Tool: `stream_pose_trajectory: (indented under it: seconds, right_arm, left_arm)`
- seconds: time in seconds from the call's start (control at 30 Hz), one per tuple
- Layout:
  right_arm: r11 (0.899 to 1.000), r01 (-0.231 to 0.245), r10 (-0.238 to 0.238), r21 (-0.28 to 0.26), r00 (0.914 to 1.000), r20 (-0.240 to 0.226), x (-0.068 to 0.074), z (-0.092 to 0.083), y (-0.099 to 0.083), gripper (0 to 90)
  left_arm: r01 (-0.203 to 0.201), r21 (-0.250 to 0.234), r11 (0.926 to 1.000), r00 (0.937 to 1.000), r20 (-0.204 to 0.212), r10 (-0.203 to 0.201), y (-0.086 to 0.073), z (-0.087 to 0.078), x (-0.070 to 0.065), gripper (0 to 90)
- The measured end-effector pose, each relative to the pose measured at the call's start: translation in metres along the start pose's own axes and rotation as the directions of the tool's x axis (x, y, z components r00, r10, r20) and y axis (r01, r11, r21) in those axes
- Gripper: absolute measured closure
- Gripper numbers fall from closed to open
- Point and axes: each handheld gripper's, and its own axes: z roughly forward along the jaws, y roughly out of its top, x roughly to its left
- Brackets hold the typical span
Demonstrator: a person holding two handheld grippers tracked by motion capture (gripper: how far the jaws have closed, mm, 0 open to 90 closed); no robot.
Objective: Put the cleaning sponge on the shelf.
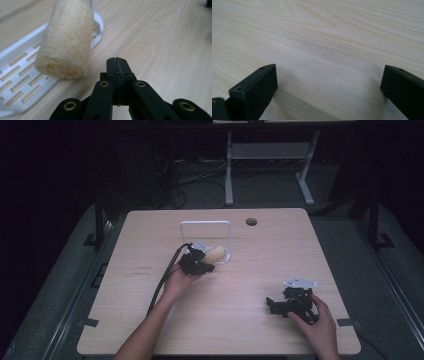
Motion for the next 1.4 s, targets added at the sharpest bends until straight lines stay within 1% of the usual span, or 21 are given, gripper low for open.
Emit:
stream_pose_trajectory:
  seconds: [0.03, 0.1, 0.13, 0.17, 0.23, 0.37, 0.57, 0.8, 0.9, 1.0, 1.07, 1.2, 1.3, 1.4]
  right_arm:
    - [1.000, 0.000, 0.000, 0.000, 1.0000, 0.000, 0.000, 0.000, 0.000, 0.5]
    - [1.000, 0.000, 0.000, 0.000, 1.0000, 0.000, 0.000, 0.000, 0.000, 0.5]
    - [1.000, 0.000, 0.000, 0.000, 1.0000, 0.000, 0.000, 0.000, 0.000, 0.5]
    - [1.000, 0.000, 0.000, 0.000, 1.0000, 0.000, 0.000, 0.000, 0.000, 0.5]
    - [1.000, 0.000, 0.000, 0.000, 1.0000, 0.000, 0.000, 0.000, 0.000, 0.5]
    - [1.000, 0.000, 0.000, 0.000, 1.0000, 0.000, 0.000, 0.000, 0.000, 0.5]
    - [1.000, 0.000, 0.000, 0.000, 1.0000, 0.000, 0.000, 0.000, 0.000, 0.6]
    - [1.000, -0.001, 0.001, 0.000, 1.0000, 0.000, 0.000, 0.000, 0.000, 0.5]
    - [1.000, 0.000, 0.000, 0.000, 1.0000, 0.000, 0.000, 0.000, 0.000, 0.6]
    - [1.000, 0.000, 0.000, 0.000, 1.0000, 0.000, 0.000, 0.000, 0.000, 0.5]
    - [1.000, -0.001, 0.001, 0.000, 1.0000, 0.000, 0.000, 0.000, 0.000, 0.5]
    - [1.000, 0.000, 0.000, 0.000, 1.0000, 0.000, 0.000, 0.000, 0.000, 0.5]
    - [1.000, 0.000, 0.000, 0.000, 1.0000, 0.000, 0.000, 0.000, 0.000, 0.5]
    - [1.000, 0.000, 0.000, 0.000, 1.0000, 0.000, 0.000, 0.000, 0.000, 0.5]
  left_arm:
    - [0.009, 0.000, 1.0000, 1.0000, -0.003, -0.009, 0.000, 0.002, 0.000, 90.0]
    - [0.011, 0.002, 0.9999, 0.9999, -0.010, -0.011, -0.001, 0.004, 0.001, 89.9]
    - [0.019, -0.004, 0.9998, 0.9997, -0.014, -0.019, -0.001, 0.005, 0.001, 90.0]
    - [0.012, 0.000, 0.9999, 0.9998, -0.016, -0.012, 0.000, 0.006, 0.002, 90.0]
    - [0.015, 0.004, 0.9999, 0.9995, -0.029, -0.015, -0.001, 0.008, 0.002, 90.0]
    - [0.024, 0.010, 0.9997, 0.9989, -0.040, -0.024, -0.003, 0.010, 0.007, 89.9]
    - [0.020, 0.019, 0.9996, 0.9979, -0.062, -0.019, -0.006, 0.009, 0.012, 89.9]
    - [0.034, 0.001, 0.9994, 0.9965, -0.076, -0.034, -0.008, 0.006, 0.018, 89.9]
    - [0.029, 0.004, 0.9996, 0.9961, -0.083, -0.029, -0.009, 0.005, 0.021, 89.9]
    - [0.039, 0.003, 0.9992, 0.9944, -0.098, -0.039, -0.011, 0.005, 0.025, 90.0]
    - [0.040, 0.001, 0.9992, 0.9936, -0.106, -0.039, -0.011, 0.005, 0.027, 89.9]
    - [0.054, -0.009, 0.9985, 0.9913, -0.119, -0.055, -0.013, 0.003, 0.033, 90.0]
    - [0.067, -0.024, 0.9974, 0.9884, -0.135, -0.070, -0.015, 0.002, 0.036, 90.0]
    - [0.085, -0.032, 0.9959, 0.9866, -0.137, -0.088, -0.016, 0.001, 0.038, 90.0]
